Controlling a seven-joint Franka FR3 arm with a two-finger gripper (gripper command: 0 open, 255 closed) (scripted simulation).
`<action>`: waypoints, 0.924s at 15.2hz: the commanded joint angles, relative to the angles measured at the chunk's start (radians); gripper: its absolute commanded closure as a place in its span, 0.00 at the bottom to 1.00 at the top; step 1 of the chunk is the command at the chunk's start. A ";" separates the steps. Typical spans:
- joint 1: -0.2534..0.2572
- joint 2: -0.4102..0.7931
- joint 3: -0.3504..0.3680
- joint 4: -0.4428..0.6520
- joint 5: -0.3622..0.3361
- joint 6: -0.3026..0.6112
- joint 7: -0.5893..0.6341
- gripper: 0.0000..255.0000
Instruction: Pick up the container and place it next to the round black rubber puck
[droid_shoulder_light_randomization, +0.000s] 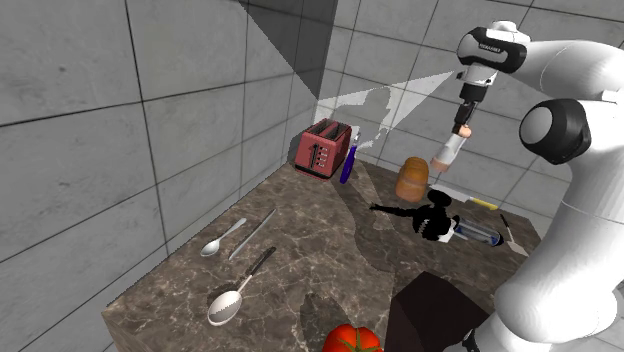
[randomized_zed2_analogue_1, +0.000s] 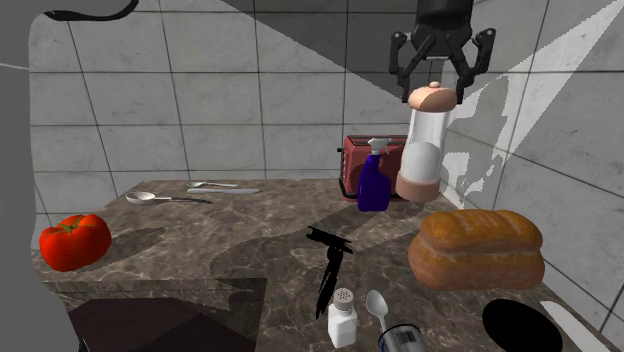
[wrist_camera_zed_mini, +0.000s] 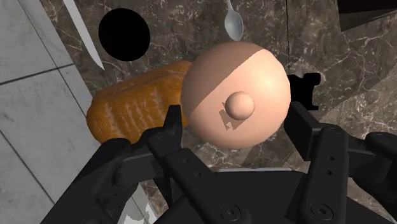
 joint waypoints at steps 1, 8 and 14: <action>0.007 -0.016 0.001 -0.050 -0.006 0.035 0.005 1.00; 0.018 -0.046 0.004 -0.185 -0.017 0.142 0.016 1.00; 0.023 -0.059 0.006 -0.283 -0.021 0.227 0.023 1.00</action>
